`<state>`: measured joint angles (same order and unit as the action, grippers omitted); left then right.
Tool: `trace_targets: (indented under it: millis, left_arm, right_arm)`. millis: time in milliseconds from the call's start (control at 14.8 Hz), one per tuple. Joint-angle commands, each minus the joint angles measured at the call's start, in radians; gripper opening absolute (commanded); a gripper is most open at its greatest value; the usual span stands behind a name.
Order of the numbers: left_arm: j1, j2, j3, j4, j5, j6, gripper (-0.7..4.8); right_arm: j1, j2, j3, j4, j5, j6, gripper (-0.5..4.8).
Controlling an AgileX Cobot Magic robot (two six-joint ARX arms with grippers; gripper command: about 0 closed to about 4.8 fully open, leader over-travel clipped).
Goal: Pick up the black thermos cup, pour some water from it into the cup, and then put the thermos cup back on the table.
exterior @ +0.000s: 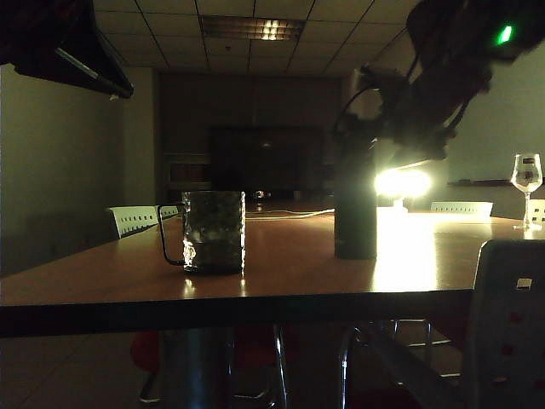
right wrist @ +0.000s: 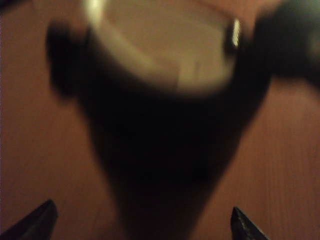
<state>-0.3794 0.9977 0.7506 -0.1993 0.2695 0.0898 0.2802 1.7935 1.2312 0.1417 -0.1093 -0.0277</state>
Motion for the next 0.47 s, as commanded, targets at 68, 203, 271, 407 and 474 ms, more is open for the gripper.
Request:
trace_targets:
  millis: [68,203,271,407,474]
  left_arm:
    - [-0.002,-0.03,0.008,0.052,0.05,-0.05,-0.06]
    - [-0.002,-0.11,0.014,0.063,0.044,-0.086,-0.06]
    - [-0.002,-0.195,0.014,0.05,0.017,-0.105,-0.06]
    - [-0.002,-0.352,0.006,-0.039,-0.116,-0.097,-0.06]
    - [-0.002,-0.426,-0.018,-0.072,-0.153,-0.097,-0.06]
  right_arm:
    - [0.003,-0.136,0.005,-0.137,-0.027,0.01,4.79]
    - [0.003,-0.333,0.005,-0.225,-0.023,0.067,0.18]
    - [0.003,-0.477,0.004,-0.288,0.016,0.072,-0.06]
    - [0.003,-0.661,-0.057,-0.307,0.077,0.072,-0.06]
    - [0.003,-0.76,-0.146,-0.237,0.108,0.071,-0.06]
